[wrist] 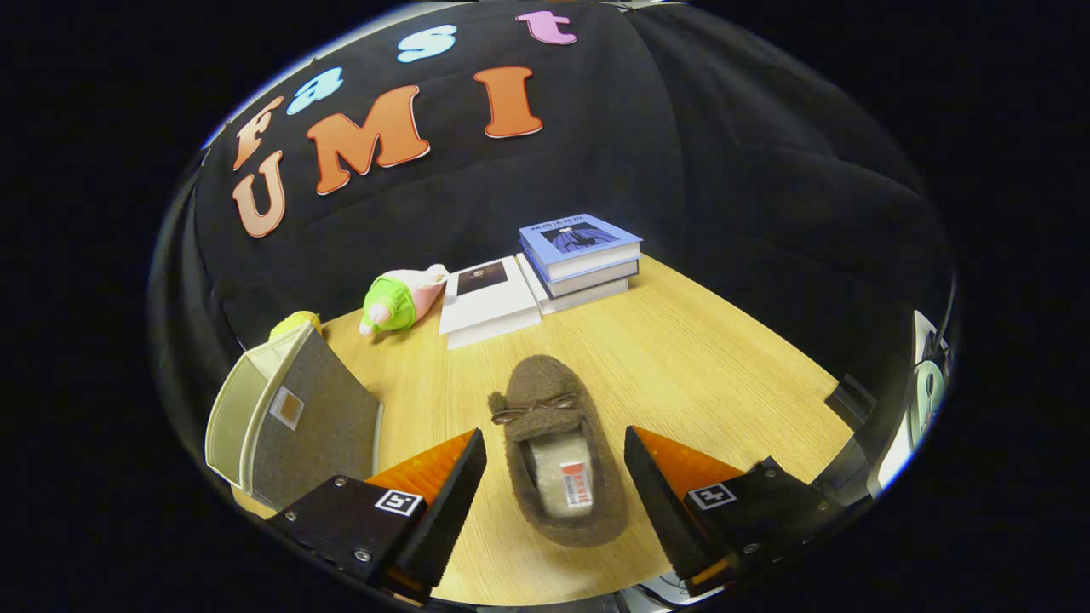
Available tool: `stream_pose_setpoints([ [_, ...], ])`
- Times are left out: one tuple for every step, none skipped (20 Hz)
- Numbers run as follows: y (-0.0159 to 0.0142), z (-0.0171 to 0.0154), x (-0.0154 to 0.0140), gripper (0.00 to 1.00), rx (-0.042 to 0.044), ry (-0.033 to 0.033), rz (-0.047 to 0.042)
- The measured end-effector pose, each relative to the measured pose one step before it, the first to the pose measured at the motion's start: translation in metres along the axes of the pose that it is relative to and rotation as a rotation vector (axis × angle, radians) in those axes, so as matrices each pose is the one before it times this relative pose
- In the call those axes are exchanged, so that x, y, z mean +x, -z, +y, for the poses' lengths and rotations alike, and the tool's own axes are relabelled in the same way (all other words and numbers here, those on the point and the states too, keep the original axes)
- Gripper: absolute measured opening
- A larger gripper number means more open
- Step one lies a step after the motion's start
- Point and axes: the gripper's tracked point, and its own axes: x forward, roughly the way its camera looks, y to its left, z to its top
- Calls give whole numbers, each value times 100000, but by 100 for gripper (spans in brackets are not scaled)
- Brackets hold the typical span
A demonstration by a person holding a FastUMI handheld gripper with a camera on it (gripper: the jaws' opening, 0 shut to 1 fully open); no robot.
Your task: Open the storage box then place both shoes into the box .Put the left shoe in first, then the right shoe, with the right side of both shoes facing outward in a uniform manner.
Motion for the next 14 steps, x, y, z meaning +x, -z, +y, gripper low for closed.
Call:
stream_pose_setpoints([
  [322, -685, 243, 97, 443, 959, 928],
  [352, -517, 404, 96, 402, 906, 833],
  [289, -481, 395, 94, 387, 747, 978],
  [347, -316, 428, 91, 96, 515, 1118],
  [279, -277, 453, 89, -376, 514, 984],
  [182, -180, 452, 85, -237, 619, 714],
  [144, -87, 366, 83, 132, -28, 754],
  [110, 69, 315, 77, 371, -356, 718],
  [82, 67, 440, 74, 123, -282, 568],
  [272, -48, 428, 65, -45, 178, 717],
  [182, 9, 349, 60, 643, 198, 899],
  [162, 136, 383, 47, 524, -90, 934],
  [184, -24, 312, 40, 264, 350, 718],
  [-9, -225, 215, 27, 6, 1002, -266],
])
